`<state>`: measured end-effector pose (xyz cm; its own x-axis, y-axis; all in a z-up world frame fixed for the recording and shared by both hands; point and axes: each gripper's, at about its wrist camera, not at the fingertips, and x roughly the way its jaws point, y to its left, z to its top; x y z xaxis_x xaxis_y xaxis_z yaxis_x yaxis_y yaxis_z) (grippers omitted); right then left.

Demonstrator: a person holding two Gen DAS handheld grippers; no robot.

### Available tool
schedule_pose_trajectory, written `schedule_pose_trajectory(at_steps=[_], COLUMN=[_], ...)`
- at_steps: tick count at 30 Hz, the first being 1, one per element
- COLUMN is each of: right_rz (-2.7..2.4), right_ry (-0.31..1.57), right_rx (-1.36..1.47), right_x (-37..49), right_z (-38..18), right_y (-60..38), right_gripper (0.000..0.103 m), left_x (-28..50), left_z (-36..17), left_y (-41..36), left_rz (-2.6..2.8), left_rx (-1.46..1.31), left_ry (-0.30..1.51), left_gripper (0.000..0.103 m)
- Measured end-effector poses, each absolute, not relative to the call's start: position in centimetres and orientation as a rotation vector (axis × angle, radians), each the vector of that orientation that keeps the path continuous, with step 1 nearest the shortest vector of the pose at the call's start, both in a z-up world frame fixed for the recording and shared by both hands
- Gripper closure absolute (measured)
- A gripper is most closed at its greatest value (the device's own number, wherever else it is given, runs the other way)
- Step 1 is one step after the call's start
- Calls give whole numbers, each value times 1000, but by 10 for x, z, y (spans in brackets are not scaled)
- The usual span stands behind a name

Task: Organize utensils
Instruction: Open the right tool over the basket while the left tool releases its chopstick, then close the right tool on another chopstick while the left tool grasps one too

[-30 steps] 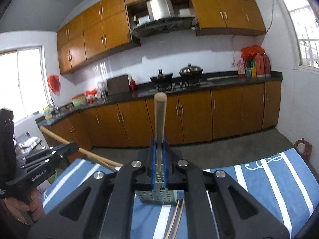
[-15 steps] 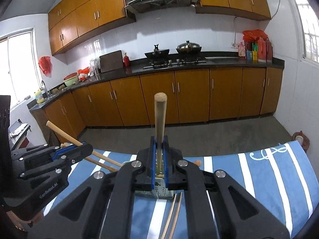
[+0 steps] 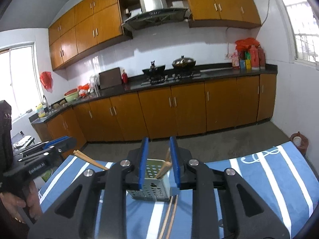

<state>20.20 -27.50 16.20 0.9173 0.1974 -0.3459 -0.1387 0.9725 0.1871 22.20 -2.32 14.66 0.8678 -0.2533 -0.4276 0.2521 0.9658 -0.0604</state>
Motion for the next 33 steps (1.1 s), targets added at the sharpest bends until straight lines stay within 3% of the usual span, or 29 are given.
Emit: schedule_pose_trajectory(at_steps=[7,19,24,30,33], right_rz=[61,135,148,124,22], right_ry=[409,877,913,925,911], right_rx=[138,216,157,113,90], right_x=[164,183,181,182,186], right_z=[121,-52,-70,-76,-77], right_y=[-306,-271,-244,-244,-253], right_gripper=[76,81,82,95,95], left_x=[191,178,172,168,167], left_z=[112,-27,-47,-58,-60], left_y=[15,38,35,28,23], left_rz=[-197,-121,-138,-166,-185], left_rx=[-22,-72,-110,-110,-107], left_ry=[482,751,792,811,822], left_gripper=[74,72,73,73,73])
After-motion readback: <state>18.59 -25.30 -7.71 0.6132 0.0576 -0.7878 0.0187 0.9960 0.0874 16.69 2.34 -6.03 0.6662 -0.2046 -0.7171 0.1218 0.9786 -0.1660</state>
